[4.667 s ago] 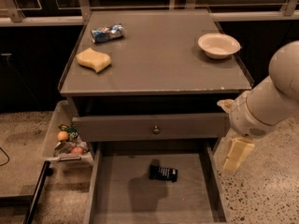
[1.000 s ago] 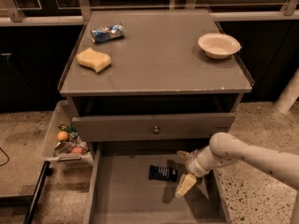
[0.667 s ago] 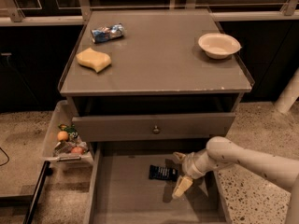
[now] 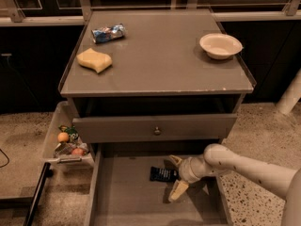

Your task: Pick rxbar blueberry from middle drawer and place on counter

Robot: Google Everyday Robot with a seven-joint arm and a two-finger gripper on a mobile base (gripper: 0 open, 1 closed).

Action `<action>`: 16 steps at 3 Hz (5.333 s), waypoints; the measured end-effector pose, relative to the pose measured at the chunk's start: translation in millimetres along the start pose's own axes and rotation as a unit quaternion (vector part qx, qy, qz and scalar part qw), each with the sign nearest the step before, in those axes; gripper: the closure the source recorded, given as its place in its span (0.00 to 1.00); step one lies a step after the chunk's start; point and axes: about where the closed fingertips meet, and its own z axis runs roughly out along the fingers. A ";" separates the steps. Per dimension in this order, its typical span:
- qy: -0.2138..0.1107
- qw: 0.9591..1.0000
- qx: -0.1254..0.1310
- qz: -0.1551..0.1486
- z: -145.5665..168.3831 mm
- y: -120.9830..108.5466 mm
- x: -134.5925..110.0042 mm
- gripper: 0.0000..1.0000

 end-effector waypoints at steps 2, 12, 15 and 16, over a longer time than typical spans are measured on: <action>-0.020 1.000 0.002 -0.005 16.2 -3.2 6.4 0.00; -0.047 0.999 -0.023 0.005 -7.2 2.1 -4.2 1.00; 0.010 0.998 0.048 -0.028 -184.7 -24.6 -90.6 1.00; 0.011 0.998 0.047 -0.029 -183.4 -22.9 -91.4 1.00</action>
Offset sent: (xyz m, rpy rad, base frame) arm 0.0084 0.0039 -0.0207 0.0526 -0.0245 0.0028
